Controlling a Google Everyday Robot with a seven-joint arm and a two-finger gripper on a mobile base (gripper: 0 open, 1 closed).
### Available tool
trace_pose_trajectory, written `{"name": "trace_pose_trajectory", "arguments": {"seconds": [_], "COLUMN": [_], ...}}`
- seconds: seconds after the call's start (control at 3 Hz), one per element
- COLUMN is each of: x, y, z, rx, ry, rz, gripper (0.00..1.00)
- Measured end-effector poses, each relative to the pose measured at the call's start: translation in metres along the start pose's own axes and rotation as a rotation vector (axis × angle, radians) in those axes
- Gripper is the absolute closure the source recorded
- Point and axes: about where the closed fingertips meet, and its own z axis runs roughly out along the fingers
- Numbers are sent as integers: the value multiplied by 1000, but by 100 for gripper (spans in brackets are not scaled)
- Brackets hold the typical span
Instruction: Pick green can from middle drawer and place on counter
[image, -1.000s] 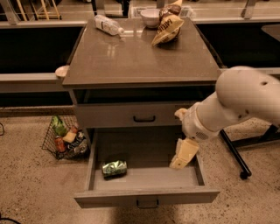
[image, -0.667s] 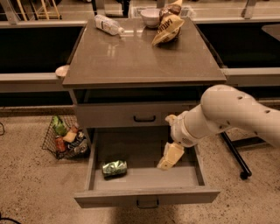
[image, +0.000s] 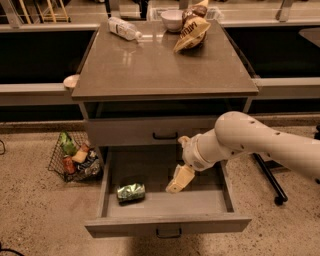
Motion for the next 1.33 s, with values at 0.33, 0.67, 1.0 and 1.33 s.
{"name": "trace_pose_trajectory", "arguments": {"seconds": [0.33, 0.67, 1.0, 1.33], "x": [10, 36, 55, 65], "y": [0, 0, -3, -13], "z": [17, 66, 116, 161], "rx": [5, 0, 5, 33], "ry": [15, 43, 39, 38], "rz": [22, 70, 106, 107], "gripper": [0, 0, 0, 0]}}
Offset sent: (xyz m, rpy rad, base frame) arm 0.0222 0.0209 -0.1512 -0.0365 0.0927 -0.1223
